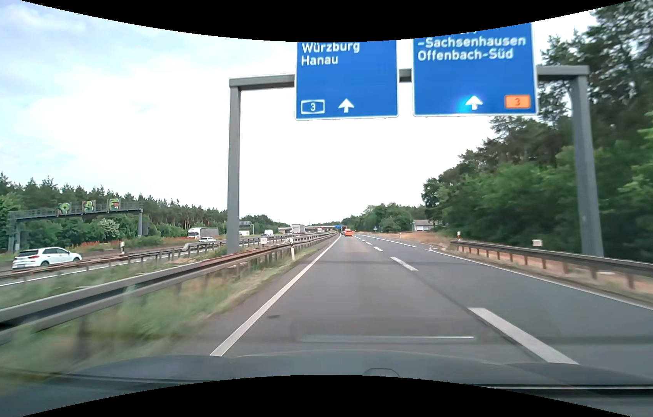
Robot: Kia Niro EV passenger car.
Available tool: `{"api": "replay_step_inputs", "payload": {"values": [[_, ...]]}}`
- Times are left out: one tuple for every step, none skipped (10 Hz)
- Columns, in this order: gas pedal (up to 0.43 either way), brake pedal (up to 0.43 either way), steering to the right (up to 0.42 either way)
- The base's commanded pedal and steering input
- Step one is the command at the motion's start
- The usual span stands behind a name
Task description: Follow the waypoints while adhering to traffic rules and regulations
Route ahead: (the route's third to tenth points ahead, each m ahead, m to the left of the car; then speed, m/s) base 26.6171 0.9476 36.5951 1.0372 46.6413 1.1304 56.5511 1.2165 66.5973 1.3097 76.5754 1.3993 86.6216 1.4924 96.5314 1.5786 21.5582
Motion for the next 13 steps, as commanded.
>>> {"api": "replay_step_inputs", "payload": {"values": [[0.13, 0.0, -0.005], [0.13, 0.0, -0.005], [0.13, 0.0, -0.005], [0.13, 0.0, -0.005], [0.13, 0.0, -0.005], [0.13, 0.0, -0.005], [0.13, 0.0, -0.005], [0.13, 0.0, -0.005], [0.13, 0.0, -0.006], [0.13, 0.0, -0.006], [0.13, 0.0, -0.007], [0.13, 0.0, -0.007], [0.13, 0.0, -0.007]]}}
